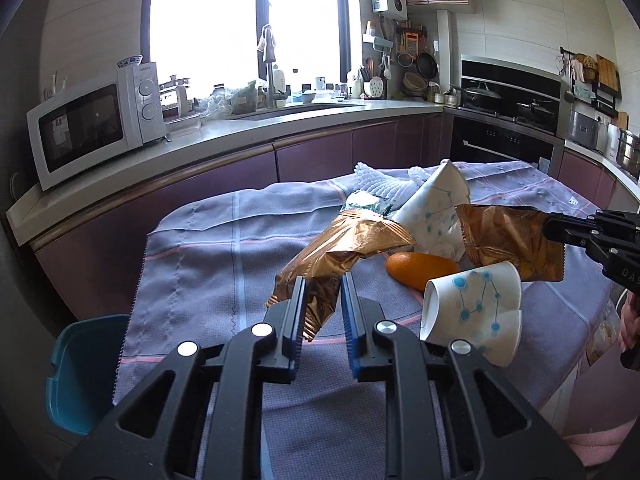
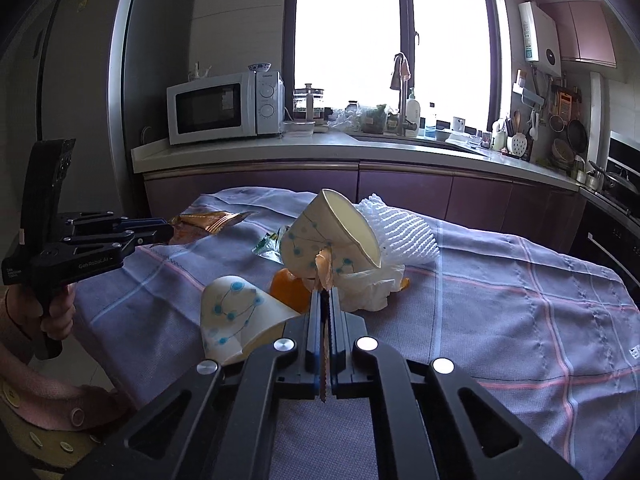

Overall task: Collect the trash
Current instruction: 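Carry both gold wrappers to the teal bin and open both tools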

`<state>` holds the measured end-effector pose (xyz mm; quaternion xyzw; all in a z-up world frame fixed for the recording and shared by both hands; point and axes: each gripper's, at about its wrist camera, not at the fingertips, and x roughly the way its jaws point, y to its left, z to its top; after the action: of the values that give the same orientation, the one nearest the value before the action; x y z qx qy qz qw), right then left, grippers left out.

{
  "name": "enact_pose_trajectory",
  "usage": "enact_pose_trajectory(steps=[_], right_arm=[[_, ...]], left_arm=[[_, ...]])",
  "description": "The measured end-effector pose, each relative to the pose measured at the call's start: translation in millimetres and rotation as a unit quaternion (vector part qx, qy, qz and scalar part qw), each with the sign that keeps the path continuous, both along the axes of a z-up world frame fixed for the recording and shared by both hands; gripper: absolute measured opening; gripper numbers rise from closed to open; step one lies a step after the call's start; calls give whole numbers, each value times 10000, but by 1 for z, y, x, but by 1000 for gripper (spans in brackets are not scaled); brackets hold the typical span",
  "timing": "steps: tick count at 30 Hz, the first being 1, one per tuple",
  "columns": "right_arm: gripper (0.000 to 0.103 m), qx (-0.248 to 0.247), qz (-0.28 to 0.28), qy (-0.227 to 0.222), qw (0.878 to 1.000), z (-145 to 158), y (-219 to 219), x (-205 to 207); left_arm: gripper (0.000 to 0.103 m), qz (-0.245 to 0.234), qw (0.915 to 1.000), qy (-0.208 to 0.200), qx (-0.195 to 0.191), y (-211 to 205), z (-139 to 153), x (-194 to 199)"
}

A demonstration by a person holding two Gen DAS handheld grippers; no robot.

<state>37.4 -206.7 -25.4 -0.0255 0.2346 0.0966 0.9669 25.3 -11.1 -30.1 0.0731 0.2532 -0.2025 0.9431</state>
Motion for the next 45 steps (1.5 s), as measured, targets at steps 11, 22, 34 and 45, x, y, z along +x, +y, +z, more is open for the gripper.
enact_pose_trajectory(steps=[11,22,34,45], right_arm=[[2,347,232,-416,9983,33,12,-5],[2,790,1412,-310,9863,37,82,28],[2,1211,2679,451,9547,22,200,110],[2,1163,2905,1289,9410,-6,294,177]], left_arm=[[18,513,9983,-187,-207,50,19,-11],[18,1479,9886,-280,-80,128,26,-14],[18,2598,9656,73,64,235,1,2],[18,2905,9545,614,256,277,-49,45]])
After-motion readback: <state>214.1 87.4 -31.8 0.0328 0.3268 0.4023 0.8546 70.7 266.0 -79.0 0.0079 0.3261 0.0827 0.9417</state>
